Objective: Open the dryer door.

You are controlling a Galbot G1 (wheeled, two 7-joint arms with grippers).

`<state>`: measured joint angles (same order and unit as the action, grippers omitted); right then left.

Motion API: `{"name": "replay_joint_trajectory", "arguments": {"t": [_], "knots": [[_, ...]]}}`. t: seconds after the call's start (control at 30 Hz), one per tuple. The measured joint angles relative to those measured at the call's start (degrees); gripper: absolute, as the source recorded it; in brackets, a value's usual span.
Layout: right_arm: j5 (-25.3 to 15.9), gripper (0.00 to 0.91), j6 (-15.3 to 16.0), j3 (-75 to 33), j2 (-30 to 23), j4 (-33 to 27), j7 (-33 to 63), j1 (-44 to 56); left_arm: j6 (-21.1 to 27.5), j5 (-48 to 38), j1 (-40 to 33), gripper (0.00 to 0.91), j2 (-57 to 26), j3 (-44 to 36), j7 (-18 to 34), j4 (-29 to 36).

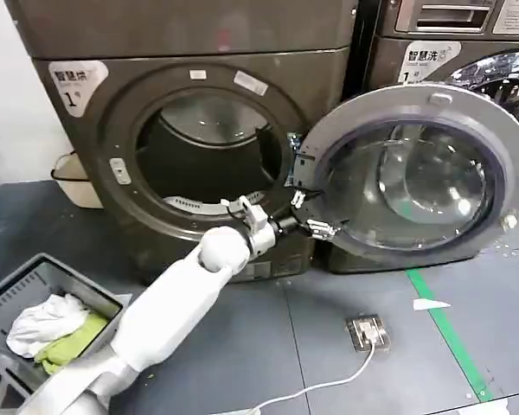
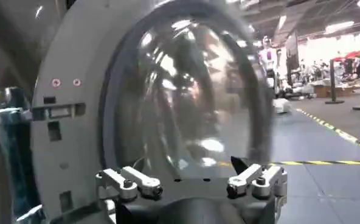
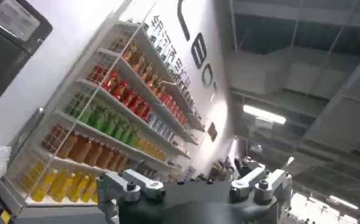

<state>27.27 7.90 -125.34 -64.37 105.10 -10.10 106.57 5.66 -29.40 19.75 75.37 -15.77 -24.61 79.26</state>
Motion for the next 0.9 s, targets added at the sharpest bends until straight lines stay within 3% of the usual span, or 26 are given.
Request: {"name": "replay_joint_trajectory", "arguments": {"t": [0.63,0.9], "knots": [[1.76,0.907,2.00,0.26,0.36,1.03,-0.17,-0.09,0.51,0.06,0.42,0.907,-0.59,0.45,0.07,1.16],[1.35,0.907,3.83,-0.74,0.43,0.63,-0.15,0.05,7.79,-0.24,4.32,0.907,-4.04,3.17,3.36,7.71]]}}
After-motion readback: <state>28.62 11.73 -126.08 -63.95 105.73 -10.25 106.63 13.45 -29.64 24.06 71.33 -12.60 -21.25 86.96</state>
